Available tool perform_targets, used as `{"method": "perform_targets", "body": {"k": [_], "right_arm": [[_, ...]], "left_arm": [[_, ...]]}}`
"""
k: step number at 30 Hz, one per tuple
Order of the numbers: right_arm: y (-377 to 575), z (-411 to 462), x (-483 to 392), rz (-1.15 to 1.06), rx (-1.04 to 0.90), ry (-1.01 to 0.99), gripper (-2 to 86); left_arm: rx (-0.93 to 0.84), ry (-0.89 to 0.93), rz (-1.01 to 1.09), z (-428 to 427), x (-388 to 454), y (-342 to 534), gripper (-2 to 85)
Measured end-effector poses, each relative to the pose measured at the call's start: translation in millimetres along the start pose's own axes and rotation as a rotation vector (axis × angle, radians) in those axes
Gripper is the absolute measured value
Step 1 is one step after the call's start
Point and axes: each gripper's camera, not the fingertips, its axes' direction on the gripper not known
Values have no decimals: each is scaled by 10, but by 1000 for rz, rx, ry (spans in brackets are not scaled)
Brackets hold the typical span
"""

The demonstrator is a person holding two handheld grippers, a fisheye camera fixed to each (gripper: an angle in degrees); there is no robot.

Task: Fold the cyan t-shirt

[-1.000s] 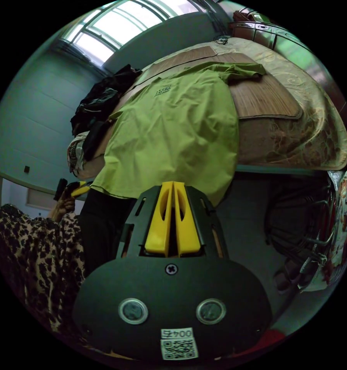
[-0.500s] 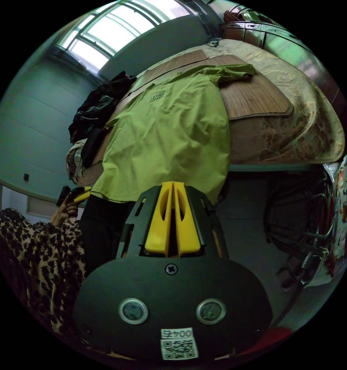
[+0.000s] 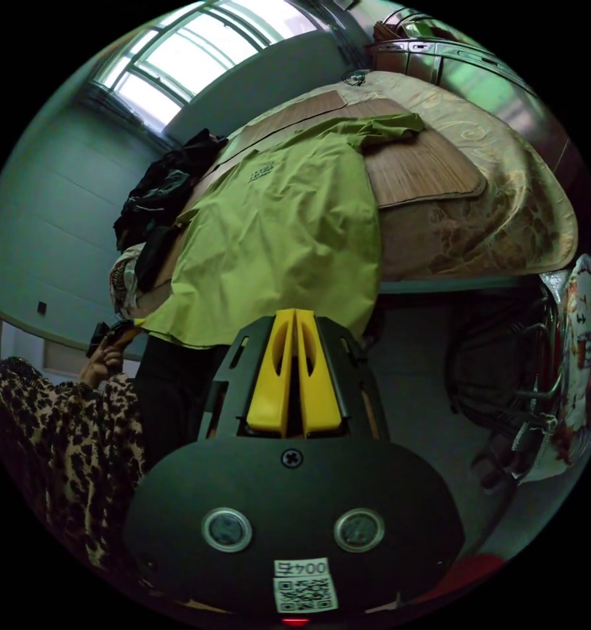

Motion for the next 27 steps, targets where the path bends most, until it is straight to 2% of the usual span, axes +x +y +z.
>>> {"method": "perform_targets", "body": {"k": [3, 6, 9, 13, 20, 24, 27], "right_arm": [[67, -14, 118, 11, 28, -18, 2], [144, 77, 358, 67, 3, -91, 30], [264, 227, 652, 167, -14, -187, 64], [509, 531, 1074, 337, 18, -409, 93], [835, 1306, 1482, 622, 135, -838, 140], [814, 1611, 1428, 686, 167, -953, 143], [636, 1765, 1277, 673, 244, -1128, 116]], "left_arm": [[8, -86, 9, -204, -65, -4, 13], [9, 51, -141, -251, -557, 13, 11], [28, 36, -210, -151, -744, 81, 11], [47, 67, -282, 56, -806, 195, 10], [28, 1, -350, 436, -650, 316, 10], [15, -50, -341, 566, -450, 293, 10], [2, -76, -334, 638, -307, 266, 10]]}}
